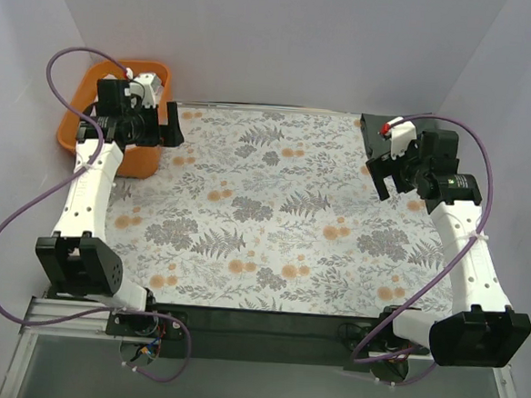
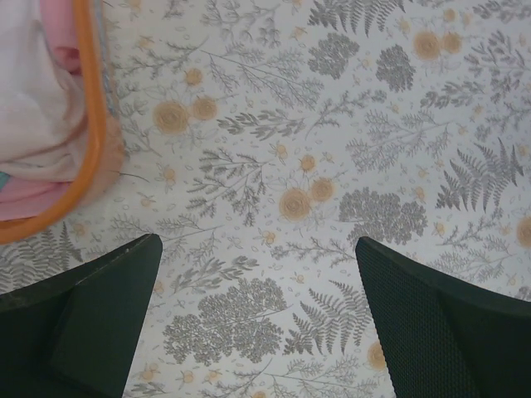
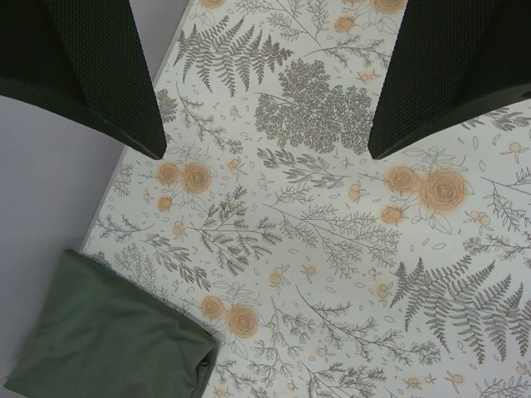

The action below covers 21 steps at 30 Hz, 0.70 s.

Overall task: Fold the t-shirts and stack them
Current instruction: Grab the tshirt from the pile

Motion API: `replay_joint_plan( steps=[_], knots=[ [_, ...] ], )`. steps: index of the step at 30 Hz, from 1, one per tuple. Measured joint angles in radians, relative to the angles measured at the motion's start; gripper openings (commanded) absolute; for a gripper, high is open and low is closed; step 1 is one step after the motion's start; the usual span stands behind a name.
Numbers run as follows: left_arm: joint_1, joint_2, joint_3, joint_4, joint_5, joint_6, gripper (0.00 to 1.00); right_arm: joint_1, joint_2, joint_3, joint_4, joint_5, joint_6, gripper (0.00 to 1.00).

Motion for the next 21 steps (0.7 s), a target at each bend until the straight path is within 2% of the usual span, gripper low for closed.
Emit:
replay_joint_plan(
  steps=[5,9,11,16,21],
  knots=[
    [0.05,0.186,0.242,0.024,-0.059,-0.023,0.98,0.0,0.024,0.0,-0.01,-0.001,-0.009,0.98],
    [0.145,0.411,0.51,0.072,-0.092,-0.062,0.98,0.0,0.048,0.0,-0.017,-0.006,-0.009,0.98],
    [0.188,0.496,0.58,0.111,-0.107,-0.081,0.96,0.0,0.054,0.0,-0.018,-0.008,-0.009,0.98],
    [0.262,0.631,0.586,0.224,-0.137,-0.097,0.86,0.0,0.074,0.005,-0.019,-0.02,-0.004,0.98],
    [0.276,0.741,0.579,0.325,-0.154,-0.077,0.82,0.0,0.117,0.008,-0.019,-0.036,0.003,0.98]
  ],
)
